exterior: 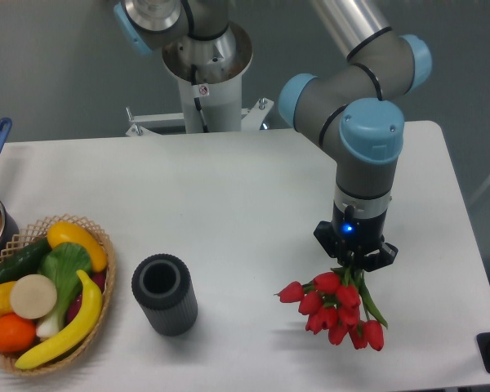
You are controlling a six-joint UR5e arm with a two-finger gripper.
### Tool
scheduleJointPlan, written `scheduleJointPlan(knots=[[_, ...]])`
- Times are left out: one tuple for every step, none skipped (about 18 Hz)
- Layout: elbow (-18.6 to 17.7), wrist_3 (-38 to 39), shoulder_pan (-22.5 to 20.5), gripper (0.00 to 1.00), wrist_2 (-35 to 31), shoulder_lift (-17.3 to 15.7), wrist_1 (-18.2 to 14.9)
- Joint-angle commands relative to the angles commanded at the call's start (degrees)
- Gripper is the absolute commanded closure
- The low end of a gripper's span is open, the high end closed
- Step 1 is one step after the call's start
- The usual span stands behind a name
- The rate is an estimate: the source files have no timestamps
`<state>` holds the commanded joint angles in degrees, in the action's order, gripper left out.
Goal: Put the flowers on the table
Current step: 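Hold the red tulips in the gripper and move them toward the black container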
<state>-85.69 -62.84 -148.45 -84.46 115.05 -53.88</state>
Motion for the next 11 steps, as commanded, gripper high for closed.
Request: scheduleJointPlan(knots=[[-0.17,0.00,0.00,0.85,0.00,0.00,0.00],[-0.35,0.00,0.09,0.85,-0.09,0.00,0.09],[-0.53,0.00,0.17,0.84,-0.18,0.00,0.26],[-0.61,0.00,0.18,0.82,-0.09,0.00,0.26],[-0.62,0.09,0.18,0.81,-0.18,0.00,0.26],[-0.70,0.09,0.18,0.80,-0.18,0.09,0.26],[-0.79,0.18,0.18,0.79,-0.18,0.17,0.26],[-1.05,0.18,0.18,0.78,-0.18,0.26,0.35],[-1.23,0.18,0.18,0.78,-0.18,0.35,0.35],[-1.49,0.18,0.18,0.78,-0.26,0.35,0.44],[-1.76,0.18,0.18,0.78,-0.26,0.35,0.44]])
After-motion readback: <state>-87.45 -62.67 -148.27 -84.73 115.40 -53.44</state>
